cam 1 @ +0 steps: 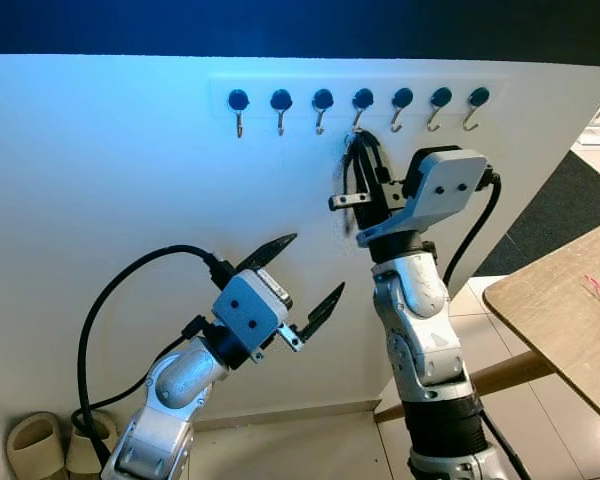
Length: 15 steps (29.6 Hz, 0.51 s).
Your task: Hang keys on a hook
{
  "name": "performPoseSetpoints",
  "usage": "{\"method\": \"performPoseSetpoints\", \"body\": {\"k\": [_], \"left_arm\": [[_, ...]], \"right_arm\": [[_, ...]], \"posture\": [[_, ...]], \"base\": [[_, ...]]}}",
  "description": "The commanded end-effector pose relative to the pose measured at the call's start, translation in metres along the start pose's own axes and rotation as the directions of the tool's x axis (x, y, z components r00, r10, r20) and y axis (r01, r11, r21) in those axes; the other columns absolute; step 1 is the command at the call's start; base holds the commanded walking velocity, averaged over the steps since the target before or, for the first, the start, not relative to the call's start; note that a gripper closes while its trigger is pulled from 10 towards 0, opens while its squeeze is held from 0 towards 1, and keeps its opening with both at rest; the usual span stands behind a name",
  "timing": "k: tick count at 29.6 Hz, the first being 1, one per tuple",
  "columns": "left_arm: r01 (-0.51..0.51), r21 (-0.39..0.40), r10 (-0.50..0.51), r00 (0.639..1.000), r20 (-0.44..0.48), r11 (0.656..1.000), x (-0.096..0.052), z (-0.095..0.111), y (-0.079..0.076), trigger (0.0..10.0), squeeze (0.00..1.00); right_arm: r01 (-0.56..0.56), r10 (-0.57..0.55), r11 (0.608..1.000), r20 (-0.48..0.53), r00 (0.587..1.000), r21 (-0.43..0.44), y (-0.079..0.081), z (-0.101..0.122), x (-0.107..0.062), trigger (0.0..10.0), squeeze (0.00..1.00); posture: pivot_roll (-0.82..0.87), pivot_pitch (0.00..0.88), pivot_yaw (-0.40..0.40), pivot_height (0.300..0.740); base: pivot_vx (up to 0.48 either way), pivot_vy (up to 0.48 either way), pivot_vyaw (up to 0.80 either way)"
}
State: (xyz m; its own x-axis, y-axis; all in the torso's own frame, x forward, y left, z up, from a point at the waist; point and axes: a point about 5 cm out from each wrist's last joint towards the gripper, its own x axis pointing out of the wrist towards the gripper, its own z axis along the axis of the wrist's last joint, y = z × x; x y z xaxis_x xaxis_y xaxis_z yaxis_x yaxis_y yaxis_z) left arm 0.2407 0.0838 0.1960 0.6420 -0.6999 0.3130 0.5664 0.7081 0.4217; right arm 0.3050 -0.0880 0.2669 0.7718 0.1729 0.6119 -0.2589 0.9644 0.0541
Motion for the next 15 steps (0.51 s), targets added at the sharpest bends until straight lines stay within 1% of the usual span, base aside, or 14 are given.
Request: {"method": "performPoseSetpoints", "body": {"k": [1, 8, 15], "left_arm": [[0.017, 0.017, -0.017, 1.000, -0.012, 1.000, -0.0012, -0.0008, -0.0006, 10.0, 0.00], [0.021, 0.017, -0.021, 1.000, -0.013, 1.000, -0.0011, -0.0008, -0.0009, 10.0, 0.00], [0.025, 0.017, -0.025, 1.000, -0.013, 1.000, -0.0011, -0.0007, -0.0010, 10.0, 0.00]], "right_arm": [[-0.001, 0.001, 1.000, 0.067, 0.998, 0.005, 0.0019, 0.0125, 0.0038, 10.0, 0.00], [0.044, -0.043, 0.999, 0.070, 0.997, -0.013, -0.0051, 0.0141, 0.0063, 10.0, 0.00], [0.066, -0.065, 0.998, 0.080, 0.995, -0.019, -0.0076, 0.0163, 0.0070, 10.0, 0.00]], "posture": [[0.07, 0.103, -0.066, 0.740], [0.06, 0.107, -0.064, 0.740], [0.06, 0.106, -0.063, 0.740]], "base": [[0.000, 0.000, 0.00], [0.000, 0.000, 0.00], [0.000, 0.000, 0.00]]}}
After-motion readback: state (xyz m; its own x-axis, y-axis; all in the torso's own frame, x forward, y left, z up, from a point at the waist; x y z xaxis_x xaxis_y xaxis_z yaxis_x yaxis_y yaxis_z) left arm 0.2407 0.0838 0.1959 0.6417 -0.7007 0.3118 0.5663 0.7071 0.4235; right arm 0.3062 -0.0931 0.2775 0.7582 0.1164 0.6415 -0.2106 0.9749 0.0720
